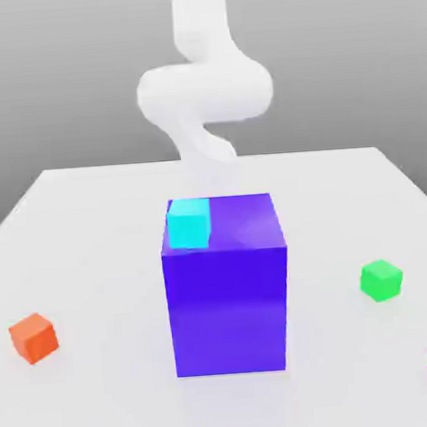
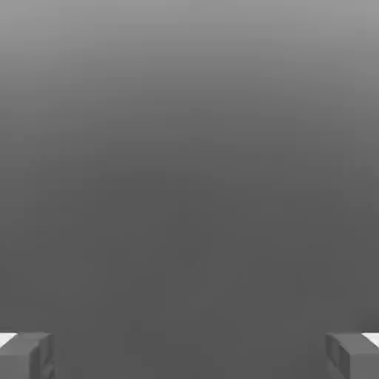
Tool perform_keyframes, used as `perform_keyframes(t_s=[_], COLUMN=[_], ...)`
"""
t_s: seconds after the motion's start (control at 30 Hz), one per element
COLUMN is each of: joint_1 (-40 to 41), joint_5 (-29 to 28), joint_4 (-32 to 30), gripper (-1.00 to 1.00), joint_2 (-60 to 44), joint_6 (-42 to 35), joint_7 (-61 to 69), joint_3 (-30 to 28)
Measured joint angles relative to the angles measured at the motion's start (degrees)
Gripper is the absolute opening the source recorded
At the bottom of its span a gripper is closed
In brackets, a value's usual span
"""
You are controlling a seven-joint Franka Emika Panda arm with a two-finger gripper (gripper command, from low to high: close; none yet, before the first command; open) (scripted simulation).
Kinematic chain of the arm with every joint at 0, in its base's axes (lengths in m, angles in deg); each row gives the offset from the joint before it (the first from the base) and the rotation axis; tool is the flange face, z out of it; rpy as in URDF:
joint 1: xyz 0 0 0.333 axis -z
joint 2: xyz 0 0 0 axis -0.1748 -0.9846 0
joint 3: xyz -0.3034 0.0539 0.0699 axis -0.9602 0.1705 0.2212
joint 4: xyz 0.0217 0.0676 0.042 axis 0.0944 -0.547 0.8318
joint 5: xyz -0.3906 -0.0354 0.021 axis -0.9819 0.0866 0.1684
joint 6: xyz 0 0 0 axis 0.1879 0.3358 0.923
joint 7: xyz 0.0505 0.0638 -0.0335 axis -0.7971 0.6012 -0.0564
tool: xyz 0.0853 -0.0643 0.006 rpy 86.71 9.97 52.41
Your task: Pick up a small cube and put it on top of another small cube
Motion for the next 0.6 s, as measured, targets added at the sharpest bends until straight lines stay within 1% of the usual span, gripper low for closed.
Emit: perform_keyframes(t_s=[0.2,0.33,0.47,0.6], joint_1=[-10.54,-16.17,-20.57,-23.94], joint_5=[5.21,8.79,11.99,13.95], joint_4=[0.06,0.15,0.22,0.23], gripper=[0.00,0.00,0.00,0.00], joint_2=[-11.80,-19.53,-27.22,-34.73], joint_6=[2.98,4.77,6.61,8.64], joint_7=[16.14,26.76,37.10,46.56], joint_3=[-3.80,-5.00,-4.84,-3.41])
